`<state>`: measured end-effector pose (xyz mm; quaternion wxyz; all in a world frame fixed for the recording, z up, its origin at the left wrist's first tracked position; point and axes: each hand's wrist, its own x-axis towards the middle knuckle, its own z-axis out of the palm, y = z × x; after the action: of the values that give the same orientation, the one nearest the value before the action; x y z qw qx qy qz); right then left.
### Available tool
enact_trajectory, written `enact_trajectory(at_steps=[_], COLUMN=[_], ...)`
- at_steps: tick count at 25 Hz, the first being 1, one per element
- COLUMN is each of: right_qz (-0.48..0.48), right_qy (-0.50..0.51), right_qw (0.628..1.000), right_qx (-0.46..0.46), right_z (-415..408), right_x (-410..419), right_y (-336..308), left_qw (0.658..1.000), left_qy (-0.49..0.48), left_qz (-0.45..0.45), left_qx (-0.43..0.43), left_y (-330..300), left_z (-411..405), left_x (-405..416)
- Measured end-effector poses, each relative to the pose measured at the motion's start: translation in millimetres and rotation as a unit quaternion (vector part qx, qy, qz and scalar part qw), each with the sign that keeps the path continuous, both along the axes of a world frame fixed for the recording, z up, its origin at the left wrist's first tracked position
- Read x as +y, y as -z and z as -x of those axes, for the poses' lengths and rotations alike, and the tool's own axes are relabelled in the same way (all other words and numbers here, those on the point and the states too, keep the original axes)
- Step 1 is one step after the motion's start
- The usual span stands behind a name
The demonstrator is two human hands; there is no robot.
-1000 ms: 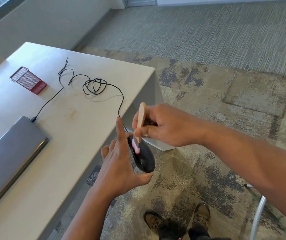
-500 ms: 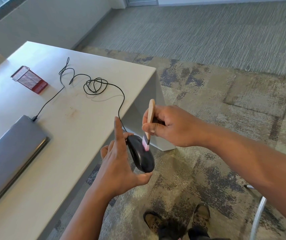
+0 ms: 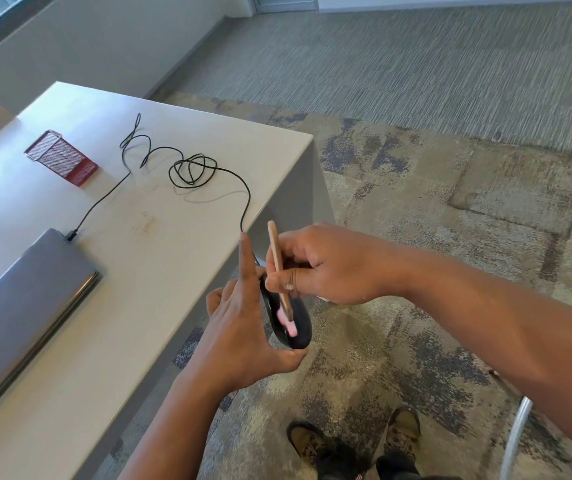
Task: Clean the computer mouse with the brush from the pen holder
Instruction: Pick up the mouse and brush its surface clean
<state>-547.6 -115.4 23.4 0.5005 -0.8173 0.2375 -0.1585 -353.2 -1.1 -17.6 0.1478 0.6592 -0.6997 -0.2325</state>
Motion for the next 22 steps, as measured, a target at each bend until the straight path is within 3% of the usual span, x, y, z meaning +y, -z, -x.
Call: enact_trajectory(at_steps=[4,8,15,17,19,22], right_qz=[0.030,0.065,-0.039,-0.101,-0.125,-0.022], right_qy=[0.039,0.129,-0.011,-0.052,-0.032,0.053], right_qw=[0.999,0.982,0.999,0.993,0.989,0.994], right_qx=[-0.016,-0.120,-0.029,-0.043,-0.073,-0.090], right_z=[-3.6,-4.2,8.0,11.2,12.2,10.0], right_x=[-2.5,-1.9,-0.1,0.2,-2.0,-3.6], right_y=[0.1,2.0,0.5,-1.6,-2.5,-0.1], left_qw=[1.000,1.000,1.000,1.000,1.000,1.000], left_qy=[0.009,0.017,0.008,0.006,0.007,0.009], left_qz=[-0.002,0.025,0.027,0.022,0.023,0.026], left_qx=[0.006,0.003,-0.001,0.002,0.005,0.002], left_y=[-0.4,-1.9,-1.5,-1.1,-2.7,-4.8], left_z=[1.2,2.6,-1.4,-0.7,0.0,1.6], left_x=[1.9,2.3,0.1,-0.1,-1.0,-0.5])
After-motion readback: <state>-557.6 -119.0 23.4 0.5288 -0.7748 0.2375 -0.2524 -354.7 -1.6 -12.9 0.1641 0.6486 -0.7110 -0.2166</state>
